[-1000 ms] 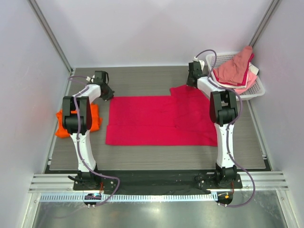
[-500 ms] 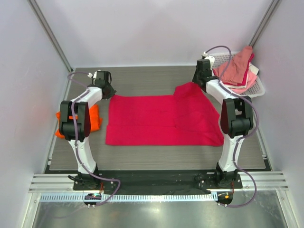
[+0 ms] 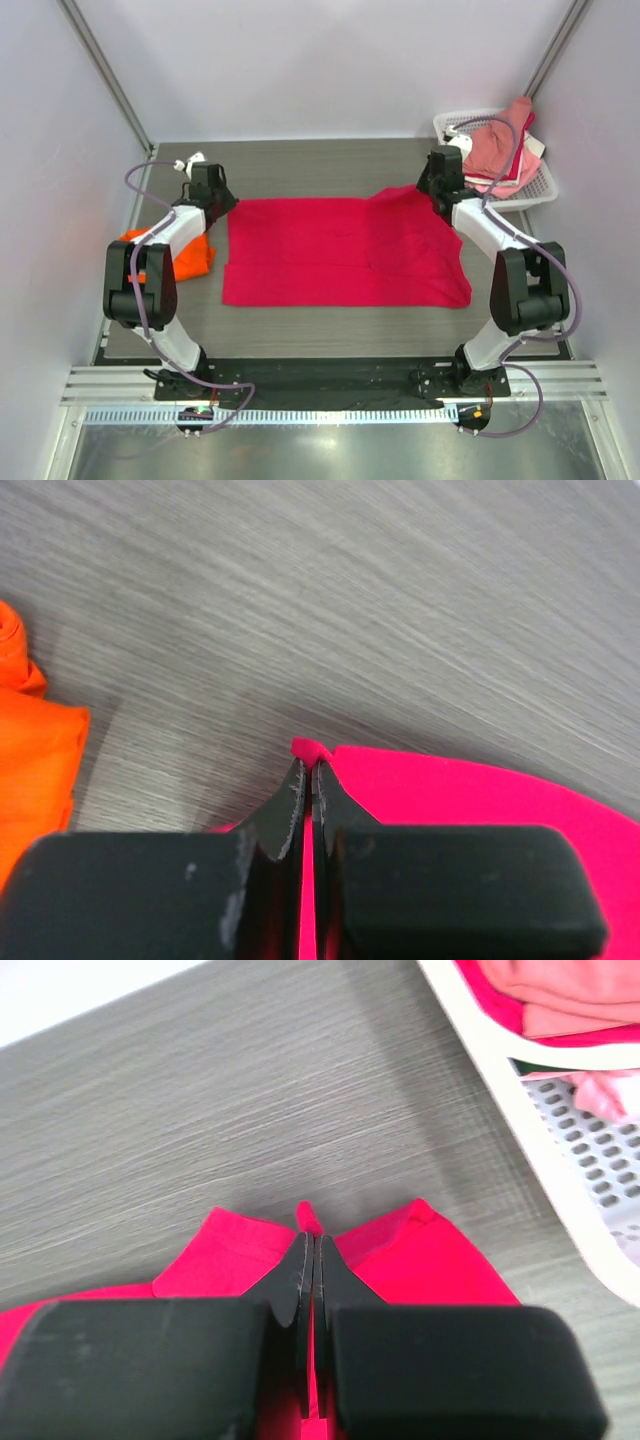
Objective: Fold and stack the t-shirts
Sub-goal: Fold the tshirt
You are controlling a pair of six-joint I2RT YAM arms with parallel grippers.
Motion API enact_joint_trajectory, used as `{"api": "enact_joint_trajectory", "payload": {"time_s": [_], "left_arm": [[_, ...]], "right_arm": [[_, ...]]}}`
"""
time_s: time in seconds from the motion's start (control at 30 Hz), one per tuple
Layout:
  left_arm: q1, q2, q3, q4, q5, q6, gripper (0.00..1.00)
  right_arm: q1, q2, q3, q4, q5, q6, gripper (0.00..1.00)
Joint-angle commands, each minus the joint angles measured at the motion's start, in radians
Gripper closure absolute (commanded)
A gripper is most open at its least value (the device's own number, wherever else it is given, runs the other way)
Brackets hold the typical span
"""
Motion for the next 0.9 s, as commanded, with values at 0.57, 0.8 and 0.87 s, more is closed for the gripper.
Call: {"api": "enact_joint_trajectory", "payload": {"time_s": [0.57, 0.8, 0.87], "left_arm": [[0.004, -0.280, -0.353, 0.419, 0.072, 0.159, 1.00], [0.003, -0.305, -0.395, 0.362, 0.084, 0.189, 1.00], [0.004, -0.323, -0.425, 0.372, 0.080, 0.182, 1.00]], "right_arm": [[0.024, -0.446, -0.304, 0.037, 0.076, 0.015, 0.99], [0.053, -0.505, -0.373, -0.019, 0.085, 0.001, 0.99], [0.064, -0.536, -0.390, -0.032, 0.091, 0.001, 0.99]]}}
